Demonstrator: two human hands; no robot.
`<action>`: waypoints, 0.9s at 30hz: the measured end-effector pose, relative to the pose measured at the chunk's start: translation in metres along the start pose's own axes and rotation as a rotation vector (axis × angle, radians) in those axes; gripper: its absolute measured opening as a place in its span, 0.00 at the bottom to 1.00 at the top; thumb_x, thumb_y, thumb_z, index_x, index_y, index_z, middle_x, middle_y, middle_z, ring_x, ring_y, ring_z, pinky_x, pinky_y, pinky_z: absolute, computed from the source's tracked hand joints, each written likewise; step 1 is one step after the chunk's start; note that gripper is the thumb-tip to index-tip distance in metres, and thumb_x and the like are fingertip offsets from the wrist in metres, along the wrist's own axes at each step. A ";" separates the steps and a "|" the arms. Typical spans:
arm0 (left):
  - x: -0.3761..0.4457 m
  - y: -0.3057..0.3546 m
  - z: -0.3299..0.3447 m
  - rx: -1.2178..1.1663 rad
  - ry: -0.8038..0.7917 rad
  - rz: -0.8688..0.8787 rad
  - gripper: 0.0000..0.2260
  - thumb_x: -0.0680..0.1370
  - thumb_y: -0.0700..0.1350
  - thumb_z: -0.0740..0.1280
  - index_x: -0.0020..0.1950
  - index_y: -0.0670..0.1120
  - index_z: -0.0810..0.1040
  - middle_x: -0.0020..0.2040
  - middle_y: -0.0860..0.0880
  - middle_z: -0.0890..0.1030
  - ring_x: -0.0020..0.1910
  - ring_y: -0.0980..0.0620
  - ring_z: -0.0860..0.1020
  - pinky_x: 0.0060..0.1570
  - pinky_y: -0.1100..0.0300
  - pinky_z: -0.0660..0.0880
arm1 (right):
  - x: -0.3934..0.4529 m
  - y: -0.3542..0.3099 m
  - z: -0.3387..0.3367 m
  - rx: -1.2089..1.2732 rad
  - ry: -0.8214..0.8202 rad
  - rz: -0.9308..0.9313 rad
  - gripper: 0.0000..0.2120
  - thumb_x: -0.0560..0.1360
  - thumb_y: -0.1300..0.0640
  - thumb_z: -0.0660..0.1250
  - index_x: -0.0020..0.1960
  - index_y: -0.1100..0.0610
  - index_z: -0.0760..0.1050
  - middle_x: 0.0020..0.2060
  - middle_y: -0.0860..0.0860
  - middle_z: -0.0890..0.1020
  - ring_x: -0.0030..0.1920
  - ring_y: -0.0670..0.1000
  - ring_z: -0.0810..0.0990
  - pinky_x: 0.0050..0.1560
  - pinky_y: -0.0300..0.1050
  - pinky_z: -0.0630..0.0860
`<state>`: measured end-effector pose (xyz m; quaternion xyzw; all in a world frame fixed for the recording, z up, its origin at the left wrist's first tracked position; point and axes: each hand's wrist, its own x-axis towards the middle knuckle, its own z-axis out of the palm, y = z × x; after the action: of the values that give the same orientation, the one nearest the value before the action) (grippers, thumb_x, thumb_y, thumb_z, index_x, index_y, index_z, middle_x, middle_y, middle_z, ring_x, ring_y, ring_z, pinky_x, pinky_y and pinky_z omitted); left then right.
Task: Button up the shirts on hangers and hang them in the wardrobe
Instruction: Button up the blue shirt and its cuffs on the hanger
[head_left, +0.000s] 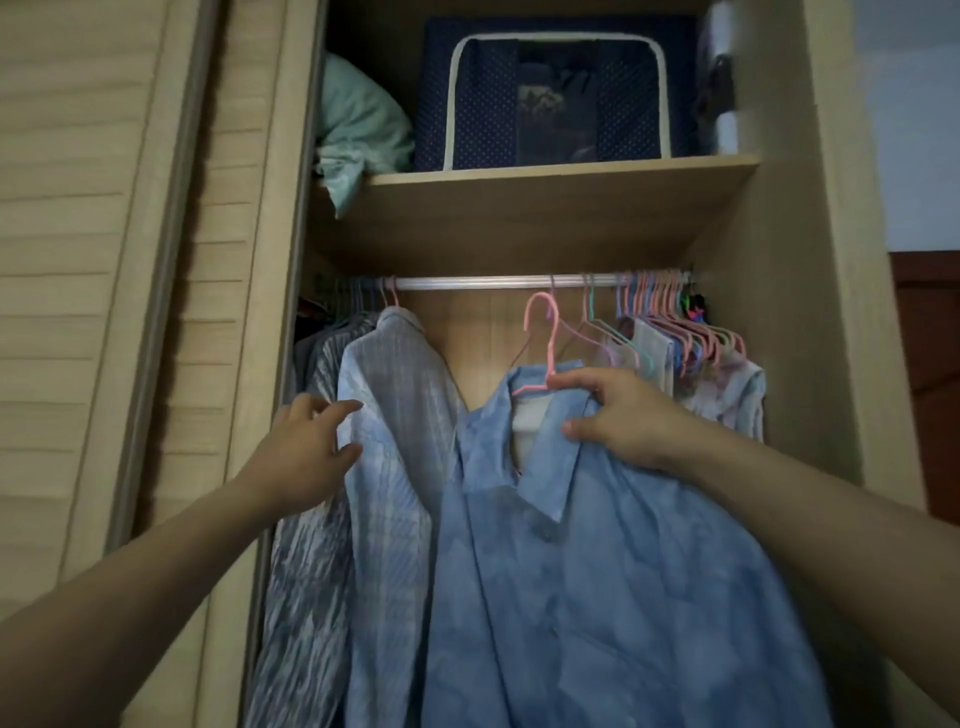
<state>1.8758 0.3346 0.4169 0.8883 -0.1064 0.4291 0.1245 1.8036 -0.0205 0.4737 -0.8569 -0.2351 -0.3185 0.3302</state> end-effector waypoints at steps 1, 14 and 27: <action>0.007 -0.010 0.001 0.045 0.015 0.016 0.27 0.81 0.52 0.67 0.79 0.53 0.65 0.70 0.41 0.68 0.69 0.38 0.66 0.67 0.44 0.70 | 0.017 -0.001 0.004 -0.013 0.029 -0.002 0.27 0.72 0.72 0.74 0.69 0.61 0.76 0.61 0.56 0.81 0.55 0.49 0.79 0.51 0.29 0.73; 0.156 -0.097 0.011 0.346 0.493 0.296 0.26 0.76 0.55 0.57 0.72 0.48 0.76 0.78 0.35 0.62 0.77 0.32 0.60 0.70 0.35 0.60 | 0.204 0.011 0.053 -0.197 0.304 0.139 0.26 0.73 0.69 0.75 0.69 0.60 0.76 0.59 0.53 0.80 0.55 0.50 0.78 0.52 0.36 0.73; 0.173 -0.106 0.033 0.508 0.587 0.230 0.27 0.75 0.52 0.67 0.71 0.44 0.75 0.81 0.36 0.59 0.79 0.29 0.51 0.68 0.26 0.58 | 0.337 0.017 0.087 -0.262 0.288 0.224 0.23 0.71 0.67 0.77 0.64 0.57 0.79 0.61 0.57 0.81 0.61 0.57 0.80 0.65 0.48 0.76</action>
<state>2.0370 0.4109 0.5201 0.7128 -0.0553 0.6883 -0.1228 2.0793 0.0952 0.6521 -0.8589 -0.0457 -0.4267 0.2795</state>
